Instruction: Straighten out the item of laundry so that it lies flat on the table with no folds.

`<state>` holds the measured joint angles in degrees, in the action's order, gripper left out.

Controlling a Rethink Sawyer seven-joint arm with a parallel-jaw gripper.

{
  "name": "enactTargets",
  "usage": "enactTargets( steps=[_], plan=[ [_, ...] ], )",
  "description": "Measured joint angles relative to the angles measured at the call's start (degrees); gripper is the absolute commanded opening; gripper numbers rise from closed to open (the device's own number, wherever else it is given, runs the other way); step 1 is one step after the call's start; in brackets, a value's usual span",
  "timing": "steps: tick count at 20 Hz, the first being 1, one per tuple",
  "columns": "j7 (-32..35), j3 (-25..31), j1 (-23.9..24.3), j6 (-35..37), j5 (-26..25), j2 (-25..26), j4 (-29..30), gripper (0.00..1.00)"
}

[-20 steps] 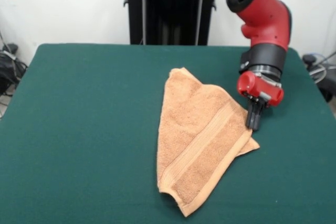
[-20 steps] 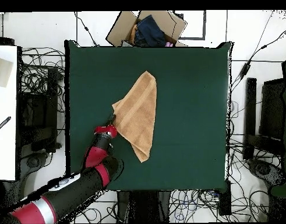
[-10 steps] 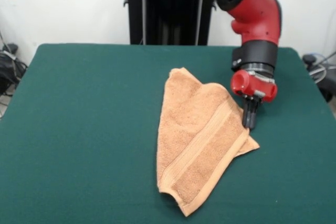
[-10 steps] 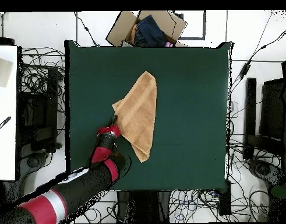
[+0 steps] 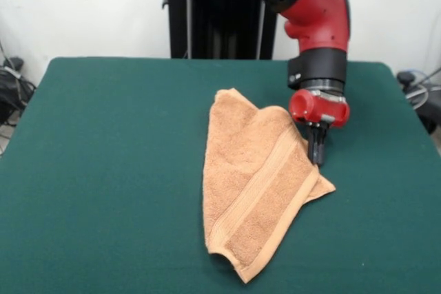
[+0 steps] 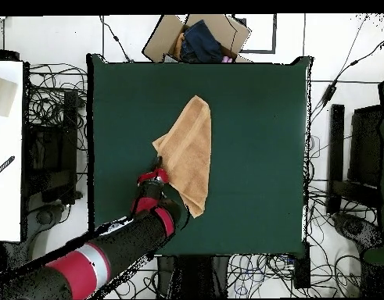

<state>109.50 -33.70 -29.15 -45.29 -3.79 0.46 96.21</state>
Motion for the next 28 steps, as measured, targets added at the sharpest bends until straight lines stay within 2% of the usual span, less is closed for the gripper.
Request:
enactTargets(
  steps=[8, 20, 28],
  plan=[
    [0.0, 2.1, 3.2, -2.0, -4.2, -1.5, 0.1, 0.0],
    [0.0, 3.7, 4.3, -1.9, -4.4, -2.7, 0.9, 0.0],
    [0.0, 4.6, 4.3, -1.7, -4.4, -3.9, 3.4, 0.0]
  ],
)
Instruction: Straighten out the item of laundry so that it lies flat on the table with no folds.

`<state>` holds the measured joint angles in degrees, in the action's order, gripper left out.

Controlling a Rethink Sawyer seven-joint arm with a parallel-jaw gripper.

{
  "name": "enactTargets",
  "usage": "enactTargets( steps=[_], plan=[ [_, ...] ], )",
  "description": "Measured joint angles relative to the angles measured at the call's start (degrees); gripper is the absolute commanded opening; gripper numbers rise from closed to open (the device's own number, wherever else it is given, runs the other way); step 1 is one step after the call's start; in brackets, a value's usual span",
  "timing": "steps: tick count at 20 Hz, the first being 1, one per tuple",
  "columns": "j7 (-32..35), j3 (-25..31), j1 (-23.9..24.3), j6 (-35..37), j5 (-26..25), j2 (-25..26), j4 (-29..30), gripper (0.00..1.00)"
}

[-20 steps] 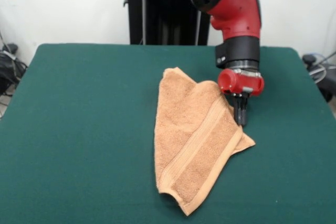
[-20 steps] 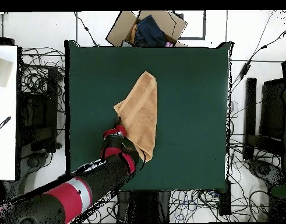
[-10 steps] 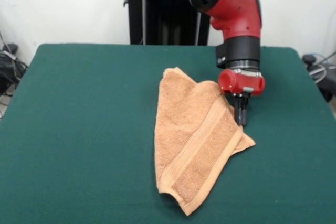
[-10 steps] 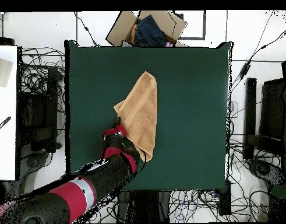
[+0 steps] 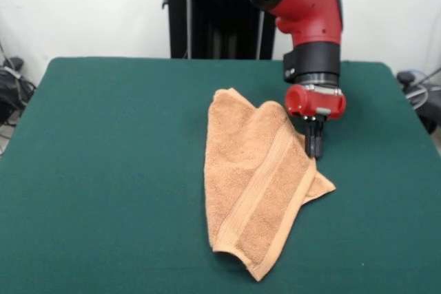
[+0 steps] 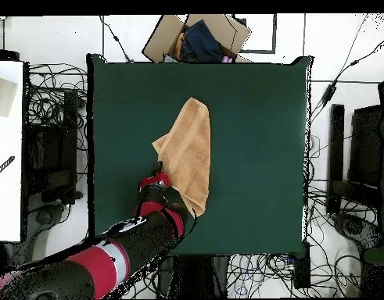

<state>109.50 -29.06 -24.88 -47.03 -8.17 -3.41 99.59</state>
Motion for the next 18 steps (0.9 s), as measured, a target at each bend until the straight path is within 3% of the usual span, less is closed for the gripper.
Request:
enactTargets(
  steps=[18],
  plan=[
    [0.0, 1.2, 0.2, 3.7, 0.0, -2.0, 1.9, 0.0]
  ],
)
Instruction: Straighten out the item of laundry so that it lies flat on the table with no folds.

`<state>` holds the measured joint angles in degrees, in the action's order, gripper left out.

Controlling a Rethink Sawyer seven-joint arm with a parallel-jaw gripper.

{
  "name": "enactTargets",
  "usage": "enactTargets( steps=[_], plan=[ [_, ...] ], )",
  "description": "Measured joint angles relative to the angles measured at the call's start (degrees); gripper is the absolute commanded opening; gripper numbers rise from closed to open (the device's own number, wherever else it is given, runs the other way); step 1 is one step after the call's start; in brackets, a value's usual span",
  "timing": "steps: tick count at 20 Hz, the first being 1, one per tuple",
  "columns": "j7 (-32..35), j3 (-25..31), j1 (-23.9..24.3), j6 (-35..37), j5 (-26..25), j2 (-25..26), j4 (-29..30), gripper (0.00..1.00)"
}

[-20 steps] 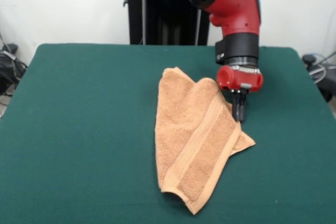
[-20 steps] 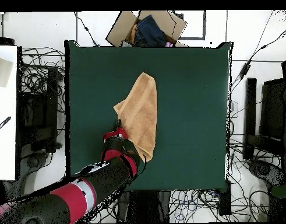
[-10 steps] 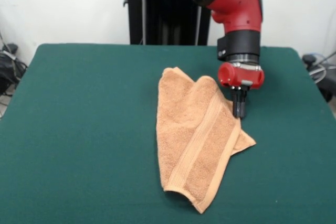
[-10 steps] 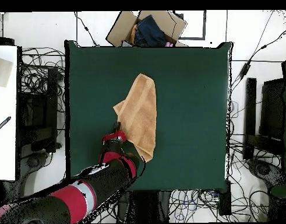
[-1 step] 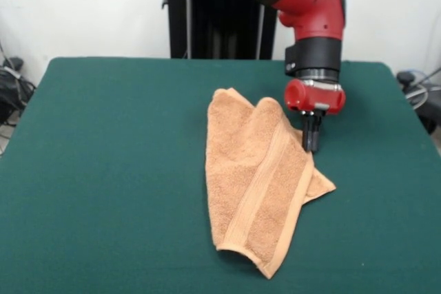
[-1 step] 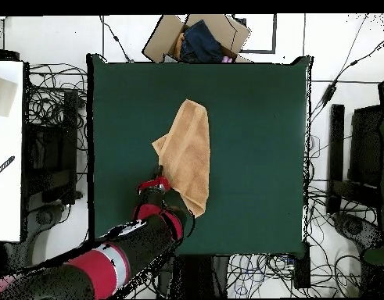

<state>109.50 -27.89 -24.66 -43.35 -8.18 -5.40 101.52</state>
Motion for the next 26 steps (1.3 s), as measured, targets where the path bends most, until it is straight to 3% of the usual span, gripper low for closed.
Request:
enactTargets(
  steps=[26],
  plan=[
    [0.0, 4.5, 3.5, 7.6, -0.6, -4.6, 0.6, 0.0]
  ],
)
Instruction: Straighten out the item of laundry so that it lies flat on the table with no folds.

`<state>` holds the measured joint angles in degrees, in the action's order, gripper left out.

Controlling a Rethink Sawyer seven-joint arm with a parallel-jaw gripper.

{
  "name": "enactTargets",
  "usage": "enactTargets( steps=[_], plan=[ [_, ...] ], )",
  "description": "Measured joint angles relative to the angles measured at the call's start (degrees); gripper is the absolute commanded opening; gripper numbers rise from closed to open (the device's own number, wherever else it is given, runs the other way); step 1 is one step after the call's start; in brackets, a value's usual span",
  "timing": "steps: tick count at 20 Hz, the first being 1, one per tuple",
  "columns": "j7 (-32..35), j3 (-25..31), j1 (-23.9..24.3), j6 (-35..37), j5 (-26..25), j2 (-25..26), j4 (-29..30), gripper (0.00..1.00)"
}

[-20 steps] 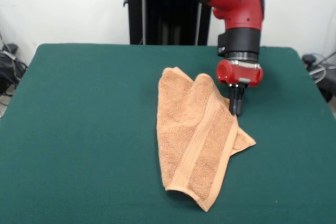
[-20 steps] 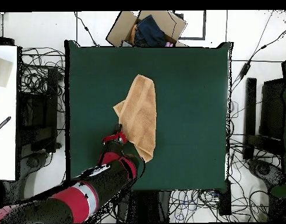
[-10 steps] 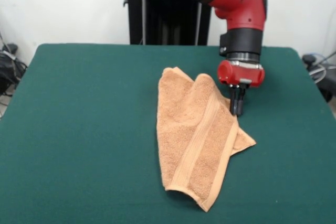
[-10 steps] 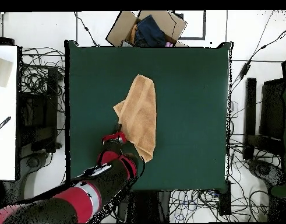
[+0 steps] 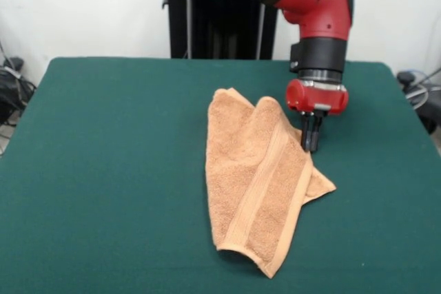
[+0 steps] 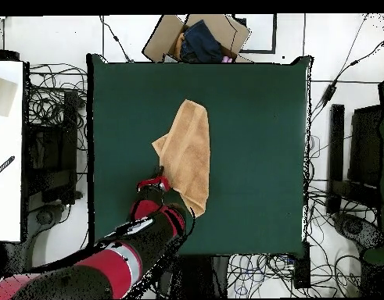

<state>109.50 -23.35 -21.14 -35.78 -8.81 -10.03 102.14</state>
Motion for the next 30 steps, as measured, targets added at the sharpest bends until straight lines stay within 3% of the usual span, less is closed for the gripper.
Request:
enactTargets(
  steps=[21, 30],
  plan=[
    [0.0, 2.6, 1.6, 7.8, -1.7, -4.0, 0.0, 0.0],
    [0.0, 5.2, 4.4, 10.1, -4.1, -5.9, 0.0, 0.0]
  ],
)
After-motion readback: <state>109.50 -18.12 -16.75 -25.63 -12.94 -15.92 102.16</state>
